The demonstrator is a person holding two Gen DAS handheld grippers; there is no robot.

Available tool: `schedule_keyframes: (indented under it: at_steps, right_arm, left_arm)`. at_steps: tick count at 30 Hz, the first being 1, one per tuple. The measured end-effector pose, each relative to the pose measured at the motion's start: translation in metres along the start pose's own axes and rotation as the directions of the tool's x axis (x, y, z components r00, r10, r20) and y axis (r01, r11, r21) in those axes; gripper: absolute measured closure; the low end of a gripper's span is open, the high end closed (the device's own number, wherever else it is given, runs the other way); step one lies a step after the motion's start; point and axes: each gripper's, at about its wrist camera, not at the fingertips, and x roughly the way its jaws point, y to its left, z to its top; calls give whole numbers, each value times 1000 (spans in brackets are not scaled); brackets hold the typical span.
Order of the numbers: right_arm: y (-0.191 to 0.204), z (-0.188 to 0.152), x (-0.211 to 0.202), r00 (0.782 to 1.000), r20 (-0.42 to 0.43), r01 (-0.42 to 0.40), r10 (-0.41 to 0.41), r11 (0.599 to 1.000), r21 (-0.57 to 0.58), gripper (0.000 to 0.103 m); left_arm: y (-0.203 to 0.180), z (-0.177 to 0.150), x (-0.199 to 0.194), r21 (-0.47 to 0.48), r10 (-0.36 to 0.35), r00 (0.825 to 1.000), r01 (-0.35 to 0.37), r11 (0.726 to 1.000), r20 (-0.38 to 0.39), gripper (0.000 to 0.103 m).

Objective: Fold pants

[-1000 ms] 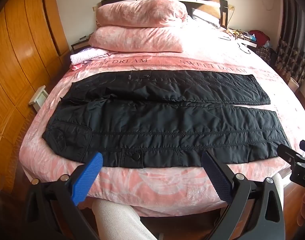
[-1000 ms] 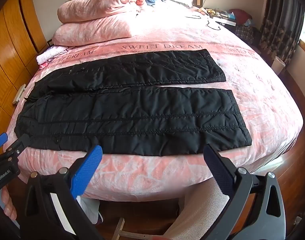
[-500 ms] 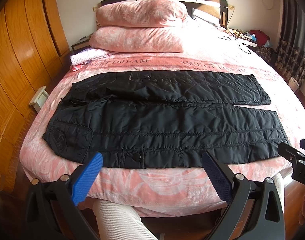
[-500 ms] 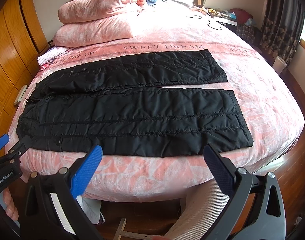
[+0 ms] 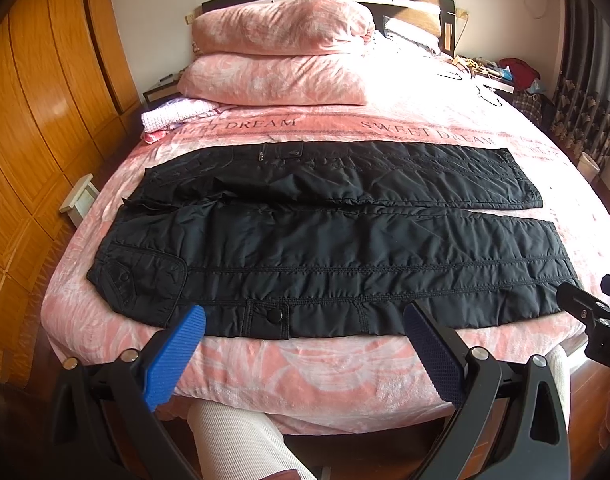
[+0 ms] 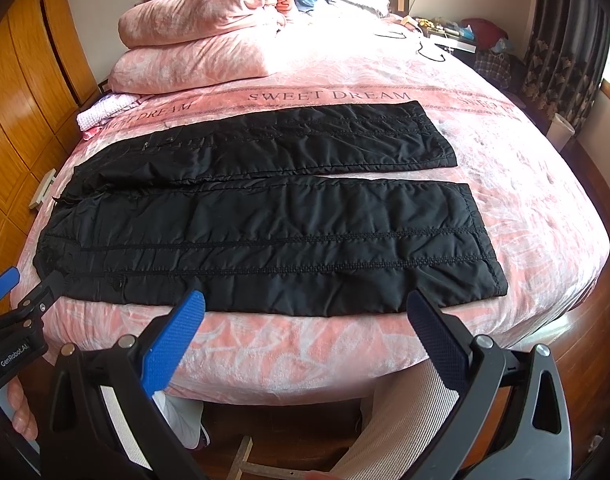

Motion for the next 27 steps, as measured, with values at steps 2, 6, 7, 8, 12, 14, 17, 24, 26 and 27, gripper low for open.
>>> schedule_keyframes:
  at_steps: [2, 6, 7, 8, 12, 14, 17, 24, 26, 27]
  right_arm:
    - [0, 0, 0, 1000, -2, 0, 0, 1000, 0, 2]
    - [0, 0, 0, 1000, -5, -1, 1, 1000, 1, 2]
    - [0, 0, 0, 1000, -5, 0, 0, 1000, 1, 2]
    - [-1, 0, 1, 1000, -5, 0, 0, 1000, 1, 2]
    - [-1, -1, 1, 1000, -6, -1, 1, 1000, 2, 2]
    - [-1, -1, 1, 1000, -6, -2, 2, 1000, 2, 2]
    - [-2, -1, 2, 1000, -7, -3, 3, 1000, 2, 2]
    - [-2, -2, 3, 1000, -10, -6, 6, 1000, 3, 2]
    - [-2, -2, 3, 1000, -10, -5, 5, 1000, 2, 2]
    - [-2, -2, 3, 1000, -10, -4, 4, 1000, 2, 2]
  left_arm:
    - [0, 0, 0, 2, 1, 1000, -1, 1000, -1, 4]
    - [-2, -1, 0, 5, 4, 1000, -4, 1000, -3, 4]
    - [-2, -1, 0, 5, 4, 1000, -4, 1000, -3, 4]
    - [-2, -1, 0, 5, 5, 1000, -5, 1000, -2, 4]
    - [-2, -1, 0, 6, 4, 1000, -4, 1000, -2, 4]
    - [-2, -1, 0, 5, 3, 1000, -3, 1000, -2, 4]
    - [-3, -2, 1, 11, 1, 1000, -1, 1000, -2, 4]
    - [-7, -1, -1, 23, -27, 1000, 27, 999, 10, 4]
    - [-7, 0, -1, 24, -25, 1000, 25, 999, 12, 4]
    - [-7, 0, -1, 24, -23, 1000, 22, 999, 11, 4]
